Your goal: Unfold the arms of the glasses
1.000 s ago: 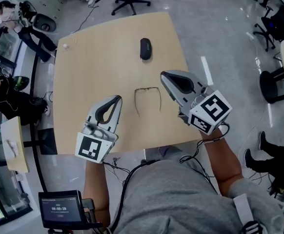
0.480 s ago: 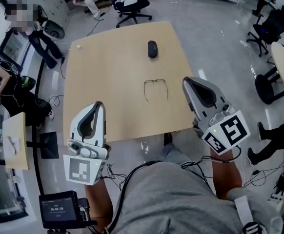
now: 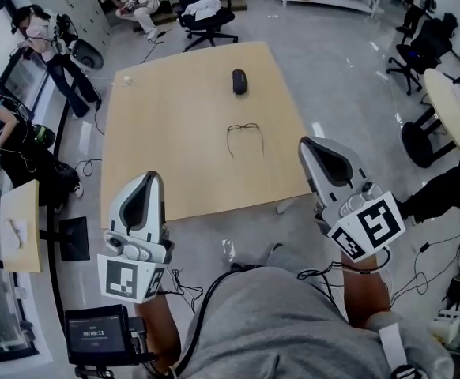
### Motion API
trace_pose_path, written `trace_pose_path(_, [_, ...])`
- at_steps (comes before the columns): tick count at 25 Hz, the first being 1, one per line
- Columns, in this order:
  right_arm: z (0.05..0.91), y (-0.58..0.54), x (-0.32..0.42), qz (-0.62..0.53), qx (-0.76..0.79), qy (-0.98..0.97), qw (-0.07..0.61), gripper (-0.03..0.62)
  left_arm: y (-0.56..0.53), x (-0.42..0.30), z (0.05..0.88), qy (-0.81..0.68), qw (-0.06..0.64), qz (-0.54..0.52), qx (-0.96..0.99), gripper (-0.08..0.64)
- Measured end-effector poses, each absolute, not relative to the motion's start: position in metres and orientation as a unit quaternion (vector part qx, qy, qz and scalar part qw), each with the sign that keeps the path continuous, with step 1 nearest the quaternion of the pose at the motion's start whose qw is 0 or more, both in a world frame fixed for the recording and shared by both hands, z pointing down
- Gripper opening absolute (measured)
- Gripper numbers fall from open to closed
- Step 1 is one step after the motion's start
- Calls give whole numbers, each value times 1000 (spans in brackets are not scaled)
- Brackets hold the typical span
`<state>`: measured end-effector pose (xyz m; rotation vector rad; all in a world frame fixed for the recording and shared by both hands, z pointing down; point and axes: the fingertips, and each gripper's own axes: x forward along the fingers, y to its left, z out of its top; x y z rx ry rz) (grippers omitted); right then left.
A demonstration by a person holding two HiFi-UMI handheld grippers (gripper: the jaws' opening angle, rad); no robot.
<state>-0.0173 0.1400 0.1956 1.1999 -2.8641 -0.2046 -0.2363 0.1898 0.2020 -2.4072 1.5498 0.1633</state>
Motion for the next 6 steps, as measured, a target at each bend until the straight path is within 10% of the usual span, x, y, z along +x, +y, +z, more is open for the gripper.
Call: trace_pose_path(6, [185,174,9,-71,378,-923,19,6,216,-210,197,540,135,56,-829,6])
